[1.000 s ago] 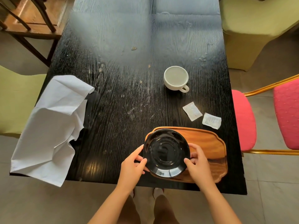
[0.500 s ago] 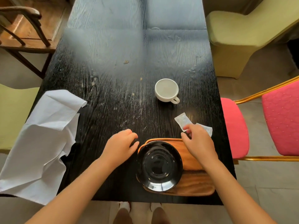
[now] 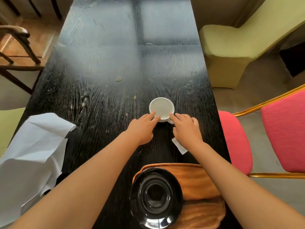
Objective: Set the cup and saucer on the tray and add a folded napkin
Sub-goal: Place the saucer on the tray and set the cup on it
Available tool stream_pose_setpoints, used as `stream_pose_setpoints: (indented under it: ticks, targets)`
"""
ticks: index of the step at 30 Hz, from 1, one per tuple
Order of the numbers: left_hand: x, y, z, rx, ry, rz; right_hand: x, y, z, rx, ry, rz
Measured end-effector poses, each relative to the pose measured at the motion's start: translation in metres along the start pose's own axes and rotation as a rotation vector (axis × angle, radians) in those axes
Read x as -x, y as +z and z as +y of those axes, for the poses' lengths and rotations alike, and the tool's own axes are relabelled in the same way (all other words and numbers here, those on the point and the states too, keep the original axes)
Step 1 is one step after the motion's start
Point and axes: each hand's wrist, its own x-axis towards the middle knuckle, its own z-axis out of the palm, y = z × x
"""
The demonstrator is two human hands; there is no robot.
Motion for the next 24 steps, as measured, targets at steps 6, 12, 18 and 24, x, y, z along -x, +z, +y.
stream_pose_setpoints:
  ticks: [6,12,18,24]
  targets:
    - [0.02,0.016,0.009,0.184,0.023,0.128,-0.008,0.004,0.007,-0.108,-0.109,0.194]
    - [0.055,0.044,0.012,0.374,-0.001,0.359,0.0,0.021,0.002,-0.185,-0.184,0.23]
    - [0.028,0.049,-0.017,0.83,-0.244,0.254,0.001,0.022,0.001,-0.479,-0.053,0.067]
    - [0.017,0.05,-0.016,0.887,-0.189,0.286,-0.002,0.03,-0.005,-0.596,-0.031,0.019]
